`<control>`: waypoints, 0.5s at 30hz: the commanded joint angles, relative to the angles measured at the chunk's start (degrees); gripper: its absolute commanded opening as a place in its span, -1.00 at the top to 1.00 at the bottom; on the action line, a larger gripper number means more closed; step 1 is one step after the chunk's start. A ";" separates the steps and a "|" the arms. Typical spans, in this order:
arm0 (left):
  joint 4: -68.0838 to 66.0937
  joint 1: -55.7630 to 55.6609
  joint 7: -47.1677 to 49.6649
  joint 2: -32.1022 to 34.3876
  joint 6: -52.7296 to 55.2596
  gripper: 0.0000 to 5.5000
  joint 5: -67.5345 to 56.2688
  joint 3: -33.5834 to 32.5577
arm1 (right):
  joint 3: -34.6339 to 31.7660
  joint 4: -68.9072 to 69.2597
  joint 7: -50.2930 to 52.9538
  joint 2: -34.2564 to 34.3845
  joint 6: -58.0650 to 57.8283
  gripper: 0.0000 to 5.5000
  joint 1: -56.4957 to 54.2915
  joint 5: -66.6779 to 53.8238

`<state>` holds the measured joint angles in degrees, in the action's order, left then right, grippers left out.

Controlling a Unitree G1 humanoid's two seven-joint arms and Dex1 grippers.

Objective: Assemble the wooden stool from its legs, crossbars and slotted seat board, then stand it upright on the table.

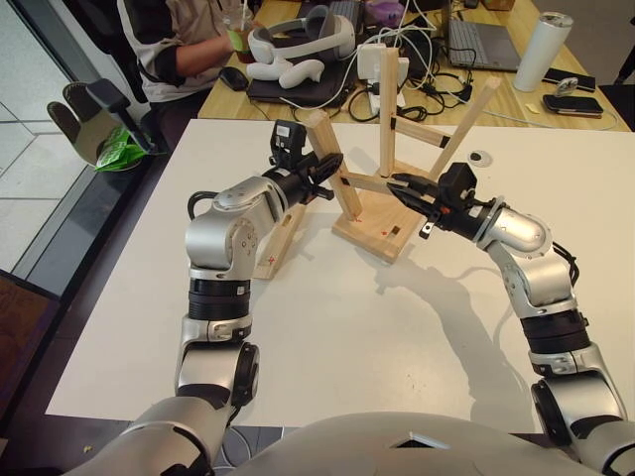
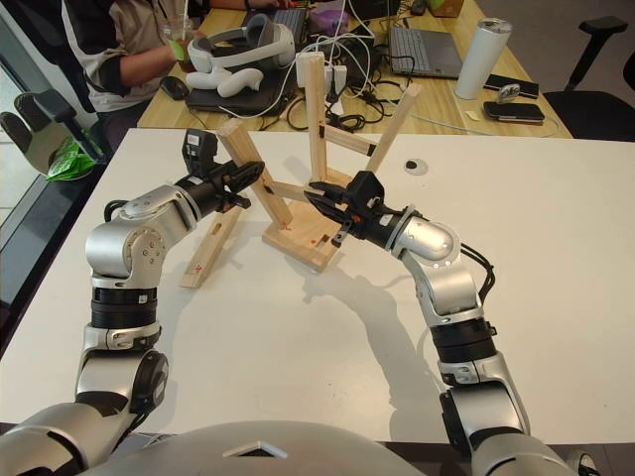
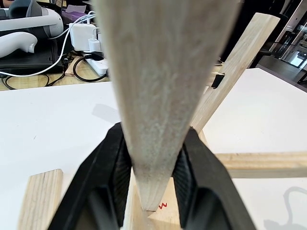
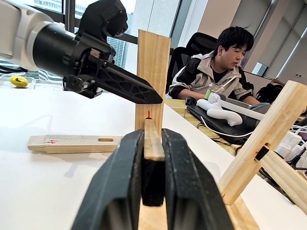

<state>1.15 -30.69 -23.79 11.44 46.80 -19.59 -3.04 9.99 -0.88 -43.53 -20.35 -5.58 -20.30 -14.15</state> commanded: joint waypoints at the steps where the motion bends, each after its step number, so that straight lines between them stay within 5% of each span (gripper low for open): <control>1: 2.61 -0.39 -5.42 -5.00 2.39 0.62 -5.24 6.17 | 4.62 -3.51 0.37 2.46 -2.18 0.85 -1.47 3.72; 15: 2.92 -1.74 -5.00 -6.50 3.32 0.62 -5.77 6.57 | 7.29 -6.80 0.12 4.19 -0.73 0.85 -2.29 5.70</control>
<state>1.22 -30.72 -22.97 11.43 47.36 -19.15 -3.14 10.88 -3.90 -44.11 -19.87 -3.31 -20.99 -13.45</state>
